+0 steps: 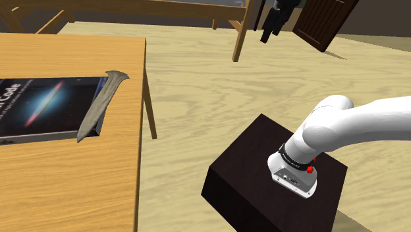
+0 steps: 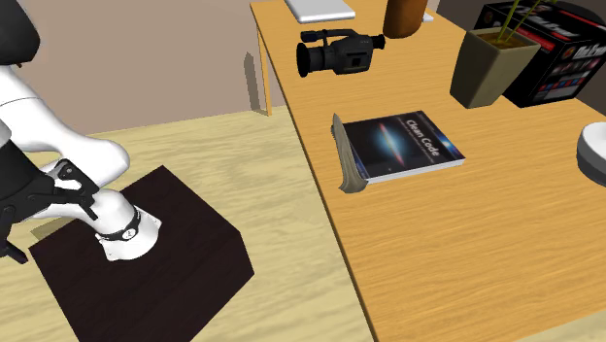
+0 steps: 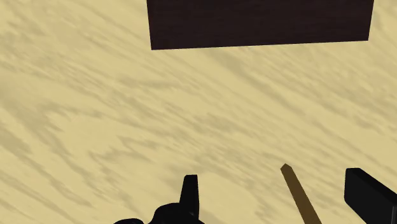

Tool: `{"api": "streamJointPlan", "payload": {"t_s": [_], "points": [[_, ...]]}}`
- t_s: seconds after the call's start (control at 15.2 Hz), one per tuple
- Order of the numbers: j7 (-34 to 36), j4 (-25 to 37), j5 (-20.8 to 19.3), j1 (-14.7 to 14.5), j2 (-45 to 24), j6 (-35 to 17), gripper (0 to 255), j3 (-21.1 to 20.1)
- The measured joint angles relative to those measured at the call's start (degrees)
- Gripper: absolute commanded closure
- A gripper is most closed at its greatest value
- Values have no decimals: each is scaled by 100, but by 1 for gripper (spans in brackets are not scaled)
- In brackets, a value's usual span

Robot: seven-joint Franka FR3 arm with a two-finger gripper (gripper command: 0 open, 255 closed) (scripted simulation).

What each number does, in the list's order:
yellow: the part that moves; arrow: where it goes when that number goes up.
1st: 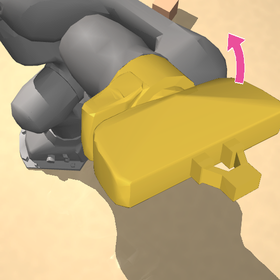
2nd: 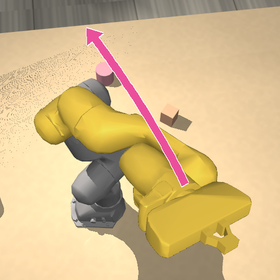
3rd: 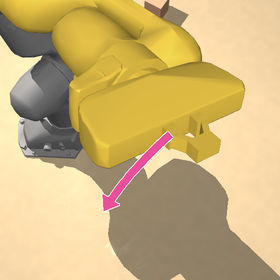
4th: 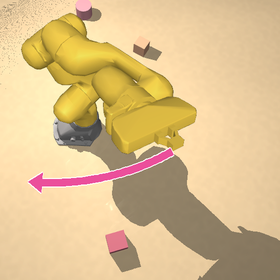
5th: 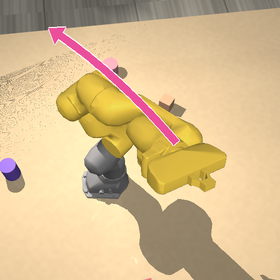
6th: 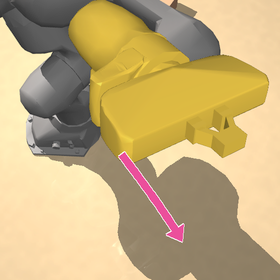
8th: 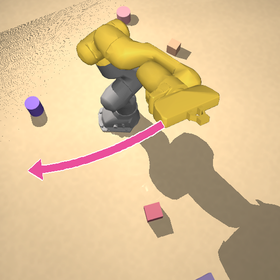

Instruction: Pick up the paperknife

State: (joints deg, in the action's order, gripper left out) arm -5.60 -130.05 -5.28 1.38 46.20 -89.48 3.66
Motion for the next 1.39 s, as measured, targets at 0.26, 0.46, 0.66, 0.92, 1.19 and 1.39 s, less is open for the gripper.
{"api": "streamJointPlan", "payload": {"t_s": [0.26,0.46,0.66,0.92,1.19,1.39], "points": [[466,-104,209,-16,44,-5,0,-314],[1072,-101,481,-27,48,59,0,-704],[1743,-27,787,-42,-89,40,0,-1151],[2654,91,1176,-47,-320,-46,0,-1754],[3554,371,1495,-7,-686,-138,0,-2347],[4193,642,1653,63,-1036,-230,0,-2755]]}}
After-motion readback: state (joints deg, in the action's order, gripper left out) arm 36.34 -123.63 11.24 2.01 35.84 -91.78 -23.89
